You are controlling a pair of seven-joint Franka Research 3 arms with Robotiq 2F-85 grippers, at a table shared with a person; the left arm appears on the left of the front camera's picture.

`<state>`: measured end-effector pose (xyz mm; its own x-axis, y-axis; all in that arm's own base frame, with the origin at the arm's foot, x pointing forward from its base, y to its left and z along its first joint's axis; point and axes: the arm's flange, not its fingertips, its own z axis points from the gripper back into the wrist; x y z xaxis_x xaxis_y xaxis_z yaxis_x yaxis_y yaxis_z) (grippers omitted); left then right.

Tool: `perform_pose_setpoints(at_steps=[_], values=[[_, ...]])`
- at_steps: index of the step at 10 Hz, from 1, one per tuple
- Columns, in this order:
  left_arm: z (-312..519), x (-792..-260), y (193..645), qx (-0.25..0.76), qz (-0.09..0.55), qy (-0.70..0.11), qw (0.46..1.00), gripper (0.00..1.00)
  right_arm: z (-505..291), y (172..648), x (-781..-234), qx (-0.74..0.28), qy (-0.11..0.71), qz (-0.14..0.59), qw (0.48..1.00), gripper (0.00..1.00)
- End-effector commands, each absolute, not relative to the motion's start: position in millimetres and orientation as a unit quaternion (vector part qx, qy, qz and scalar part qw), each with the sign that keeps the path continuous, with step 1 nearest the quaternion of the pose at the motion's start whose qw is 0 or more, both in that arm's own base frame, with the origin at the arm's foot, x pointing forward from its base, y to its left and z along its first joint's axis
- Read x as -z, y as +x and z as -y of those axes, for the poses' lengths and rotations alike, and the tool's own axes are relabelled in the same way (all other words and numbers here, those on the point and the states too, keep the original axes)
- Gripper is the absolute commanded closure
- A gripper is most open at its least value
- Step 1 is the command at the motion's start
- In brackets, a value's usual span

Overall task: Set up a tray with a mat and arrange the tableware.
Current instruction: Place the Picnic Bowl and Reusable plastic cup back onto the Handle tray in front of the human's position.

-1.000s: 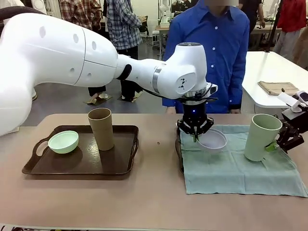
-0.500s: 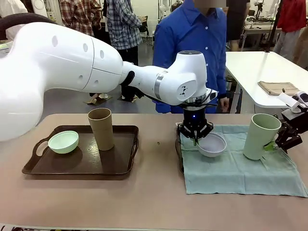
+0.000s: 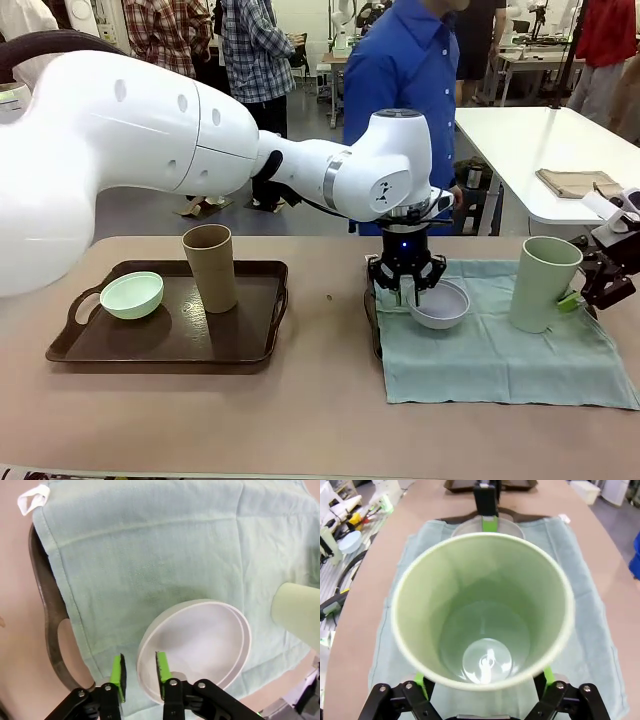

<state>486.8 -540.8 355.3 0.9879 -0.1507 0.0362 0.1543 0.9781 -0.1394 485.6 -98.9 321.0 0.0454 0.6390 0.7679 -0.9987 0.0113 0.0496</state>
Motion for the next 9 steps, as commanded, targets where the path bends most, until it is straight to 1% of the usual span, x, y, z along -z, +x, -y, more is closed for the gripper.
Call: perform_pose_setpoints(at_steps=[1,2,3,4,6,7,8,9], values=[[525.8,-366.5,478.6,0.071,0.009,-0.063,0.995,0.0,104.8,476.4,-344.9,-0.592,0.307,0.243,0.704,0.04],[517.2,-368.3,473.6,0.067,0.009,-0.069,0.995,0.0,112.9,471.6,-354.2,-0.577,0.307,0.227,0.722,0.04],[506.7,-372.7,469.3,0.063,0.009,-0.072,0.995,0.46,120.7,469.1,-362.9,-0.559,0.298,0.215,0.743,0.04],[495.6,-378.5,463.8,0.061,0.015,-0.077,0.995,0.38,128.5,467.9,-370.4,-0.534,0.284,0.193,0.772,0.04],[470.3,-396.2,453.7,0.07,0.019,-0.114,0.991,0.19,143.8,473.2,-387.1,-0.445,0.222,0.1,0.862,0.04],[456.5,-407.4,449.5,0.078,0.024,-0.126,0.989,0.09,142.4,476.3,-401.3,-0.396,0.19,0.05,0.897,0.04],[440.3,-419.0,445.5,0.084,0.03,-0.133,0.987,0.09,131.2,478.3,-420.8,-0.359,0.135,0.017,0.923,0.04],[422.3,-429.2,443.7,0.081,0.043,-0.137,0.986,0.09,111.6,483.4,-444.5,-0.328,0.087,0.006,0.941,0.04]])
